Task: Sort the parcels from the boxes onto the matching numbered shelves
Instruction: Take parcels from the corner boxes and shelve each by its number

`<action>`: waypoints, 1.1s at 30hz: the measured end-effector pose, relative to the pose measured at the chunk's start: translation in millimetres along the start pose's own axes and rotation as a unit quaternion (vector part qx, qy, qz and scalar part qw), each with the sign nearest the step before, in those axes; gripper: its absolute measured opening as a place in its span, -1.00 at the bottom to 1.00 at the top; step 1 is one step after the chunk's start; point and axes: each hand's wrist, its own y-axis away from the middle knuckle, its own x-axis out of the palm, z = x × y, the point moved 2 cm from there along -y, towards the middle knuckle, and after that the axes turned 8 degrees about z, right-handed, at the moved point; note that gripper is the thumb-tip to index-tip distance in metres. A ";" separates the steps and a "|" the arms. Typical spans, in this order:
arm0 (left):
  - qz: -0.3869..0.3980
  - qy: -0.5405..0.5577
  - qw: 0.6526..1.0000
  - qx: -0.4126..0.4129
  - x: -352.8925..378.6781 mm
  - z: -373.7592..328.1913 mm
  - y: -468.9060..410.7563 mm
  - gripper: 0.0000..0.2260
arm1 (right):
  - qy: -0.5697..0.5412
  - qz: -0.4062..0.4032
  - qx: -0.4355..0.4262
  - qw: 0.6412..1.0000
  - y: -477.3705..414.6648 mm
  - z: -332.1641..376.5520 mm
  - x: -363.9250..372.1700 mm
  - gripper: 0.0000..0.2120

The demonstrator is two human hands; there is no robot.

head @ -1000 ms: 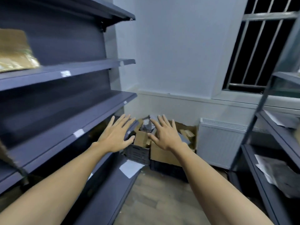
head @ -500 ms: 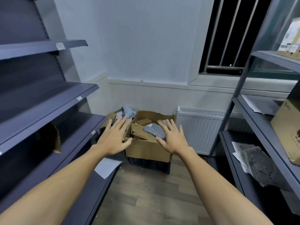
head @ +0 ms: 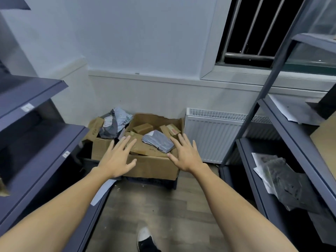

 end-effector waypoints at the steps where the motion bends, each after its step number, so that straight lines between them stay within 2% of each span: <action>1: 0.011 0.008 1.000 -0.006 7.6 9.1 -16.4 -0.24 | 0.002 0.005 0.004 1.000 -17.1 -2.8 1.0 -0.32; 4: 0.045 0.025 0.998 -0.029 25.2 32.9 -61.5 -0.31 | 0.002 0.027 0.012 1.000 -64.9 -10.5 2.6 -0.32; 11: 0.110 0.062 0.991 -0.035 54.0 75.7 -160.3 -0.32 | -0.029 0.069 0.044 0.996 -172.7 -30.1 12.5 -0.34; 24: 0.212 0.067 0.975 -0.005 109.6 93.4 -290.7 -0.28 | -0.129 0.138 0.091 0.978 -306.8 -104.1 74.1 -0.38; 33: 0.291 0.051 0.955 -0.023 169.6 88.9 -398.0 -0.28 | -0.196 0.201 0.128 0.951 -398.9 -171.4 149.6 -0.39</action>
